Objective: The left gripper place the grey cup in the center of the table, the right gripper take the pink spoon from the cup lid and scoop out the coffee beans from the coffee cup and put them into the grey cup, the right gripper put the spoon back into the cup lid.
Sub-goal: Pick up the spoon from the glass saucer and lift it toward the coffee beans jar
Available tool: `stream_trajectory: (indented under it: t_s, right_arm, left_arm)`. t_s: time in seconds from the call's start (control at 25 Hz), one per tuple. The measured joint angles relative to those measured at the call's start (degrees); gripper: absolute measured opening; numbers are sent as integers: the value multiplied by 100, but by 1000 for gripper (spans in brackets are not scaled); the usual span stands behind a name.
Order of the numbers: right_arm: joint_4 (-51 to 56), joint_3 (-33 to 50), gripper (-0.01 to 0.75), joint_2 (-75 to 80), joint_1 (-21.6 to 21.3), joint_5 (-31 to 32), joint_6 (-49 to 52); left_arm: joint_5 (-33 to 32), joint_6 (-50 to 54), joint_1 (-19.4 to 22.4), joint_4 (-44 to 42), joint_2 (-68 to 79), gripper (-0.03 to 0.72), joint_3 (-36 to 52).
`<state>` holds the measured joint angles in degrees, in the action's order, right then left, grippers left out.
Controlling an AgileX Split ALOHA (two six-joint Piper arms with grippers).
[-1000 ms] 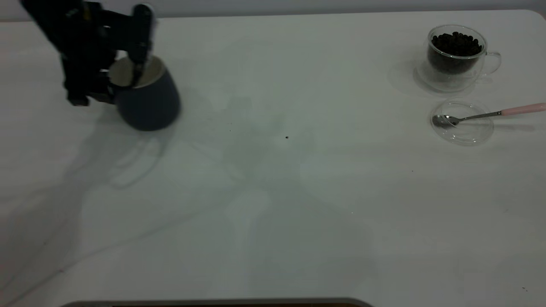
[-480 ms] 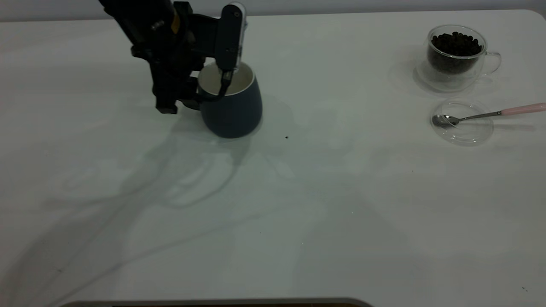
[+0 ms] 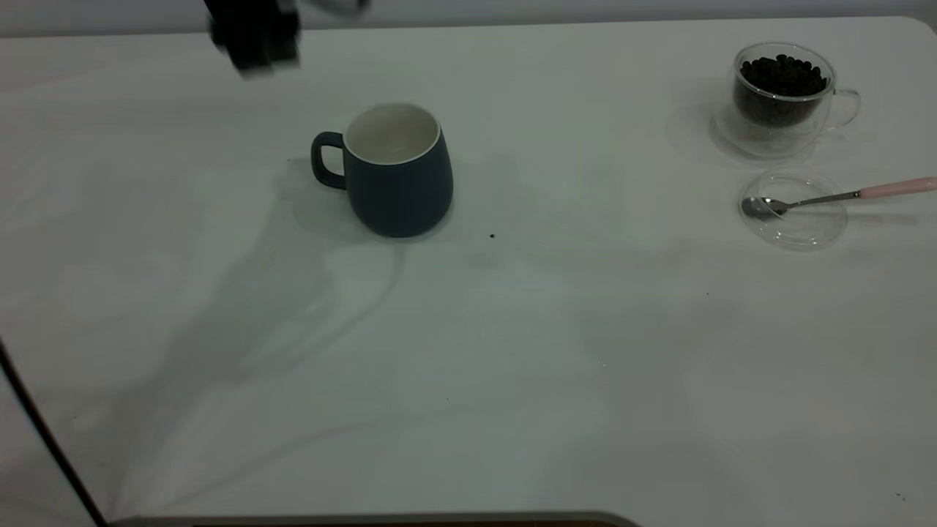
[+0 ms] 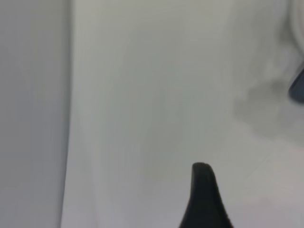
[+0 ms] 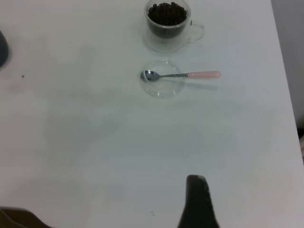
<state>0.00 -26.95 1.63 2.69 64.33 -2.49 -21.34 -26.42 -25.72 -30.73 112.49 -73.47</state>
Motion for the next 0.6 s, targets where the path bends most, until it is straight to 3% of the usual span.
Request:
stream_trajectory:
  t_s: [0.36,0.6]
  right_arm:
    - [0,0,588,0,0,0,0]
    - [0,0,588,0,0,0,0]
  left_arm:
    - [-2341,2642,0,96,-2093,588,0]
    - [-4199,3470,0,157,-3553,588,0]
